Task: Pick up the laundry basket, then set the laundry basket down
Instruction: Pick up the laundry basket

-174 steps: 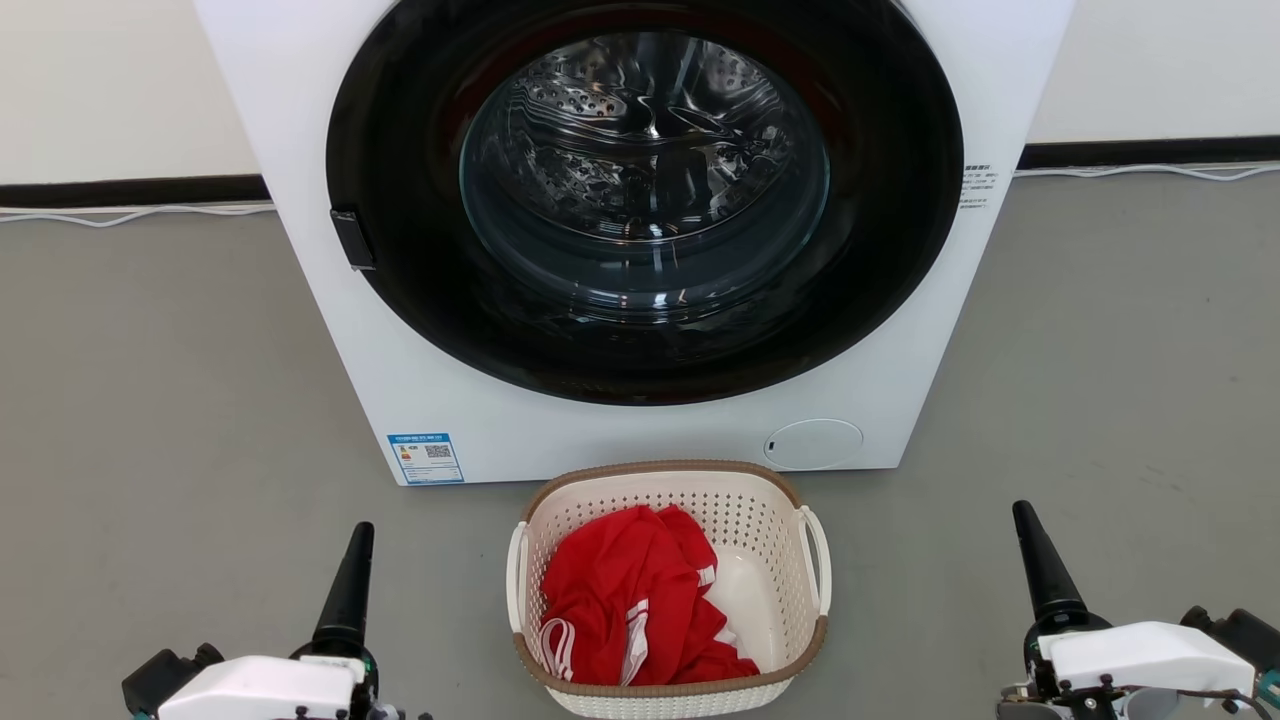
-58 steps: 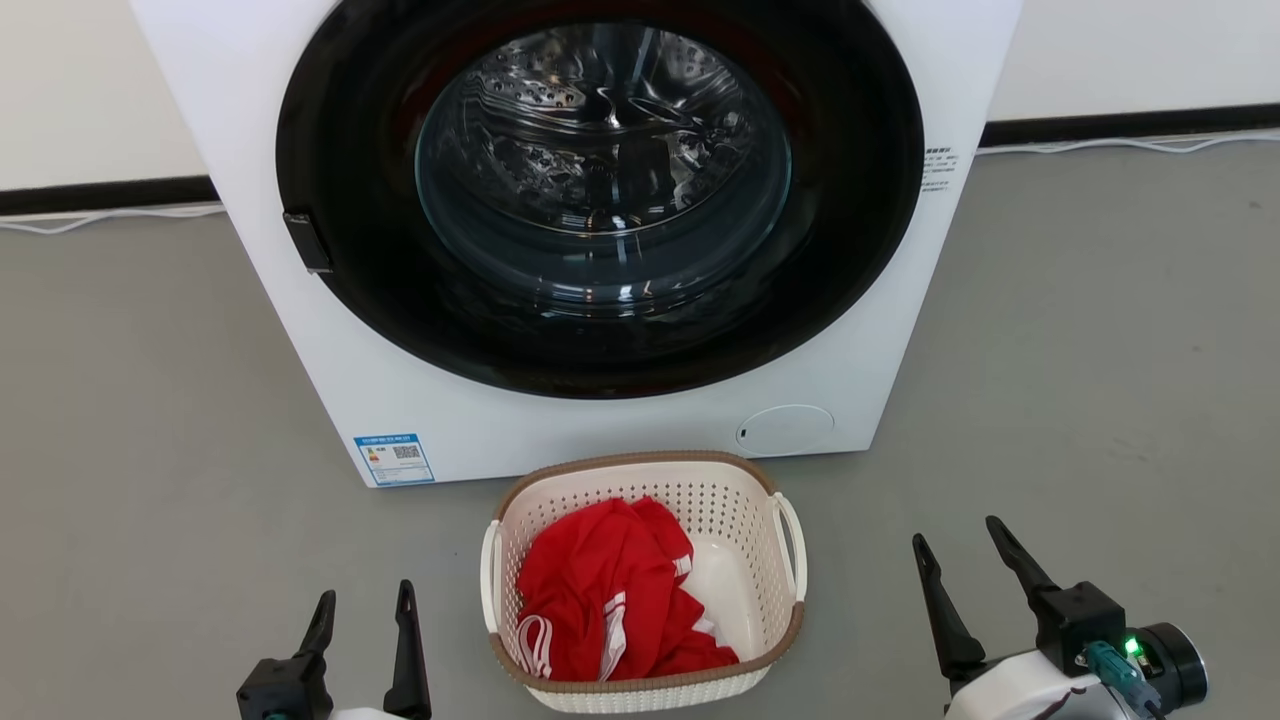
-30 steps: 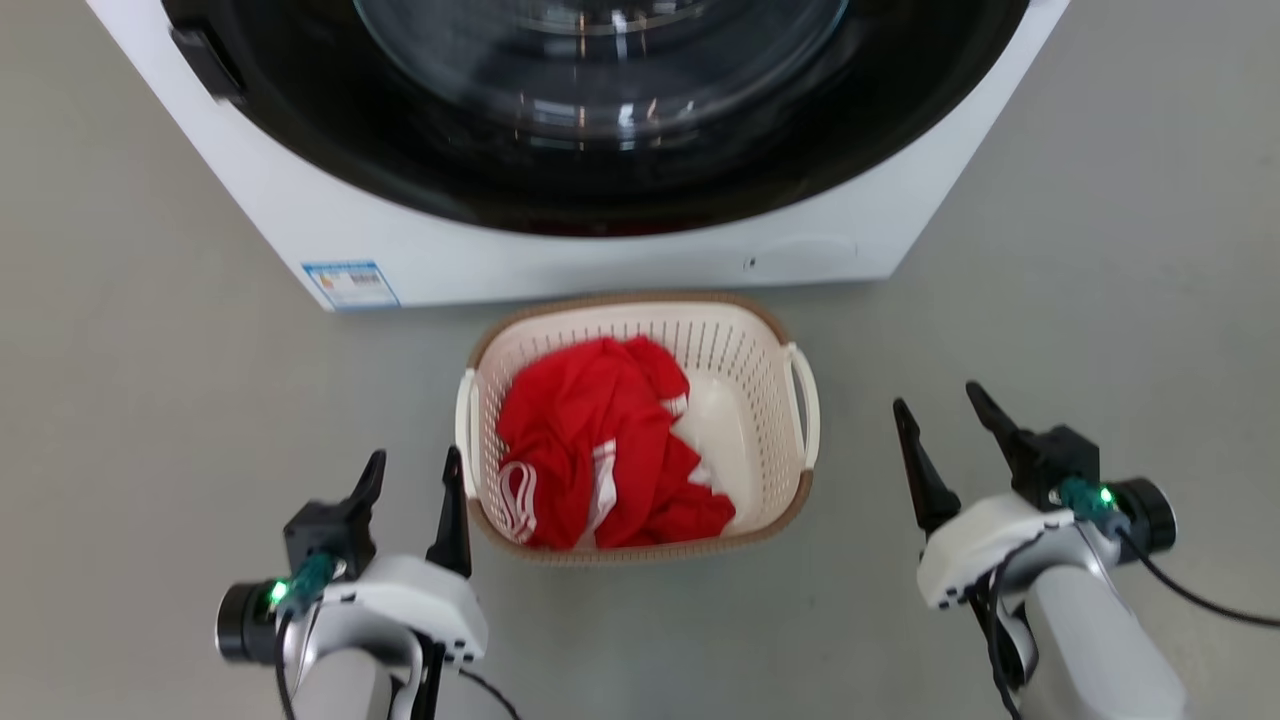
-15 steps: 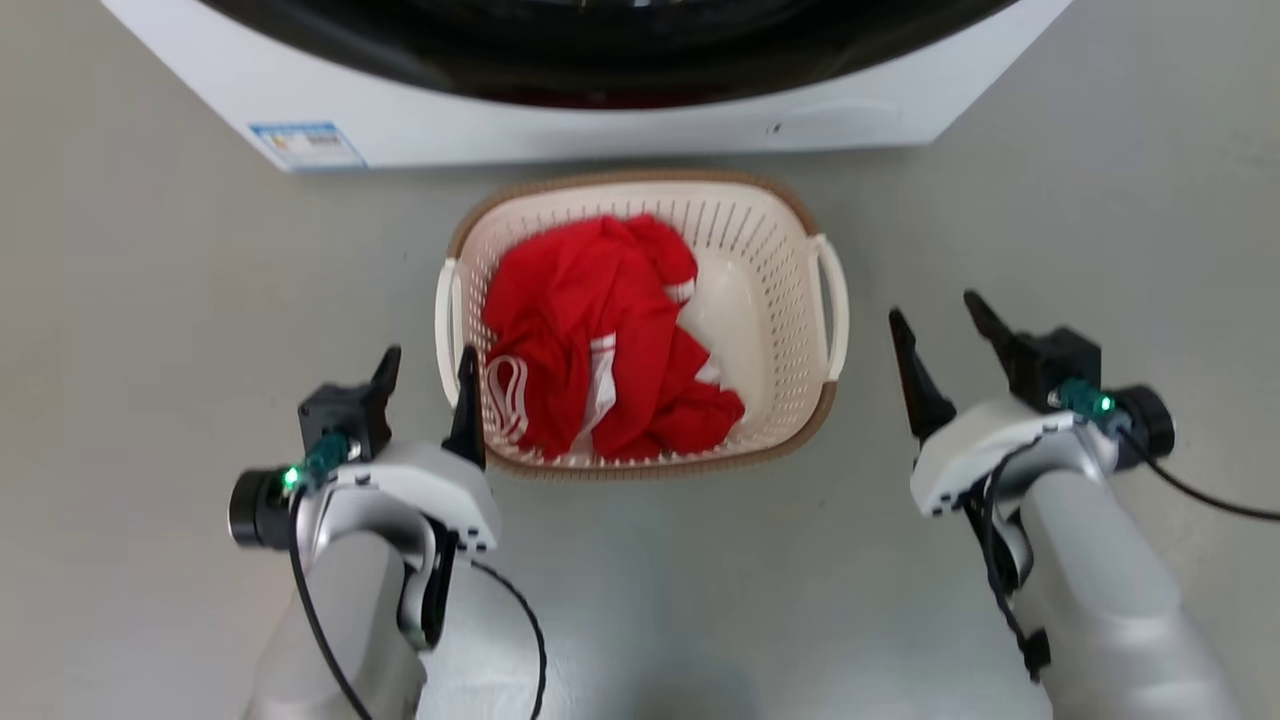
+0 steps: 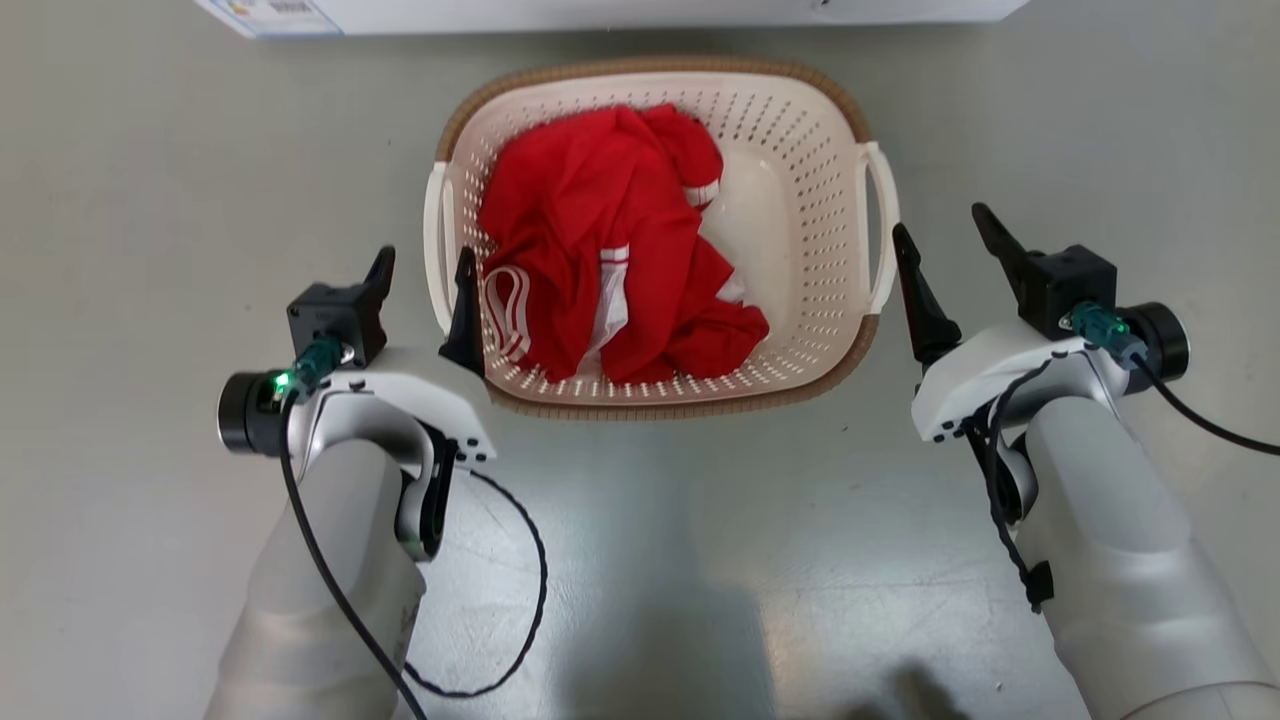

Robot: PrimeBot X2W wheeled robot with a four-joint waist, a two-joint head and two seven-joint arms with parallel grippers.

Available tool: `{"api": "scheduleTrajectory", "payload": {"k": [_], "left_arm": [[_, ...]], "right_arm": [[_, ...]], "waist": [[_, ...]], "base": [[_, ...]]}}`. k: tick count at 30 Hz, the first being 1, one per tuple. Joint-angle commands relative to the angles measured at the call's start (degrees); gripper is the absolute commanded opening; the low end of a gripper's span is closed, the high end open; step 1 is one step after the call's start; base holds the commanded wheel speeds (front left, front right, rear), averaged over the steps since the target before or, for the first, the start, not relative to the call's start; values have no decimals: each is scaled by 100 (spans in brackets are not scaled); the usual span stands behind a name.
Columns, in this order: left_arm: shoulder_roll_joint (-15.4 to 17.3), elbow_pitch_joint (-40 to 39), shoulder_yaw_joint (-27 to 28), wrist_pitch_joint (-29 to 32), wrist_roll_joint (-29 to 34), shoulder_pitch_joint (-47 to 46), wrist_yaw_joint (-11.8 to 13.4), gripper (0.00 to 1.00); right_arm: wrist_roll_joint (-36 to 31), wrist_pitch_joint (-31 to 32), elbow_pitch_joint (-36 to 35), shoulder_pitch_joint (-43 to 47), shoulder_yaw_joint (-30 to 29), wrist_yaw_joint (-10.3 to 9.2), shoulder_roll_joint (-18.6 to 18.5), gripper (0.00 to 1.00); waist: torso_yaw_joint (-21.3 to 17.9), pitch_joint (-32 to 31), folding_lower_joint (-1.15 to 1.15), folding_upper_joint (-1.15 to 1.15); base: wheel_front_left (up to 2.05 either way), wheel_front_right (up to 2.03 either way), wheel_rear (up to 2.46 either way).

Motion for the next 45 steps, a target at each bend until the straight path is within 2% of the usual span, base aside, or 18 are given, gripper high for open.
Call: {"api": "scheduleTrajectory", "payload": {"k": [1,24,45], "left_arm": [[98,-80,110,-54,5,-37,-35,100],[98,222,176,-54,249,-919,77,100],[98,1121,118,-54,212,-1521,15,100]], "right_arm": [[-35,-79,-63,42,103,35,43,100],[106,-79,108,-670,-34,35,43,100],[427,-79,804,-1176,144,35,43,100]], "waist": [[24,73,0,0],[34,1136,0,0],[55,1414,0,0]], "base": [[0,0,0],[0,0,0],[0,0,0]]}}
